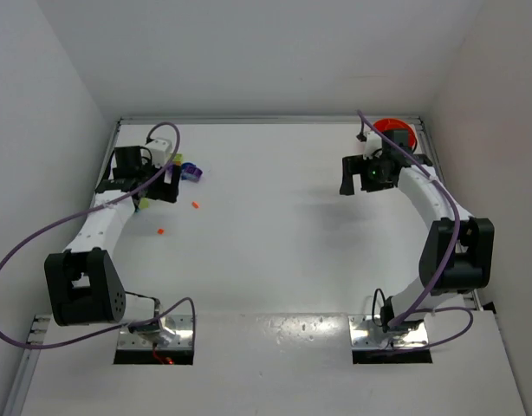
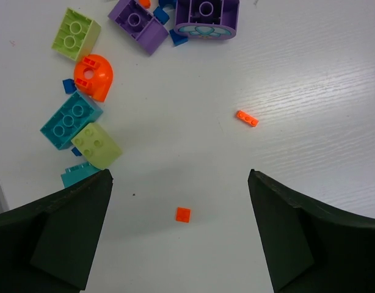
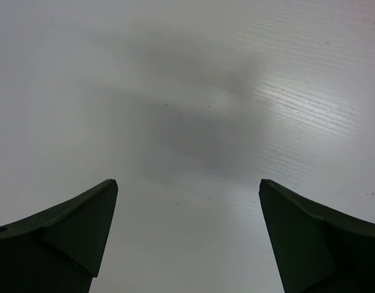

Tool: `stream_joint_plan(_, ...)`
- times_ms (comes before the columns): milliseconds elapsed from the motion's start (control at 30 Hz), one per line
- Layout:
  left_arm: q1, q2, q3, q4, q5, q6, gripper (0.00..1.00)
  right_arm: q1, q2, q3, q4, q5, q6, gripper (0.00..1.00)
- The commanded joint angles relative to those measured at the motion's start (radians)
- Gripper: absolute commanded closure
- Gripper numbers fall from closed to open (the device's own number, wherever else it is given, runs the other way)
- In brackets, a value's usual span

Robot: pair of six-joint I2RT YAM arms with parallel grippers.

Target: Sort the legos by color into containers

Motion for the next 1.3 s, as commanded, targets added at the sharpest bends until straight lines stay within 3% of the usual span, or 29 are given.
stream_joint_plan(0,-0.007,-0.018,-0.003,0.022,0.031,0.022,0.00,-0.002,-0.025,-0.007,0.027,-0.022,0.002,0.00)
stream_joint_plan(133,-0.007,0.014,0.067,-0.007,0.111,0.031,0.00,-0.002,-0.046,-0.043,0.067,-0.004,0.015,0.00)
stream_joint_plan(300,-0.007,0.044,0.121,-0.007,0.243,0.215,0.00,-0.002,-0.068,-0.073,0.103,-0.026,0.015,0.00)
stream_joint_plan(500,-0.017,0.178,0.354,-0.216,0.321,0.595,0.00,-0.002,-0.077,-0.083,0.094,-0.121,-0.033,0.00)
stream_joint_plan(533,-0.017,0.200,0.412,-0.237,0.338,0.672,0.06,-0.002,-0.054,-0.063,0.075,-0.132,-0.048,0.00)
stream_joint_plan(700,0.006,0.381,0.581,-0.344,0.467,0.894,0.09,-0.002,0.023,0.000,-0.001,-0.192,-0.084,0.00)
stream_joint_plan(867,0.019,0.456,0.604,-0.383,0.553,1.162,0.10,-0.002,0.055,0.011,-0.020,-0.227,-0.094,0.00)
stream_joint_plan(1067,0.019,0.619,0.715,-0.400,0.576,1.258,0.12,-0.002,0.092,0.020,-0.040,-0.237,-0.104,0.00)
stream_joint_plan(1267,0.028,0.827,1.012,-0.585,0.597,1.373,0.17,-0.002,0.144,0.040,-0.068,-0.257,-0.123,0.00)
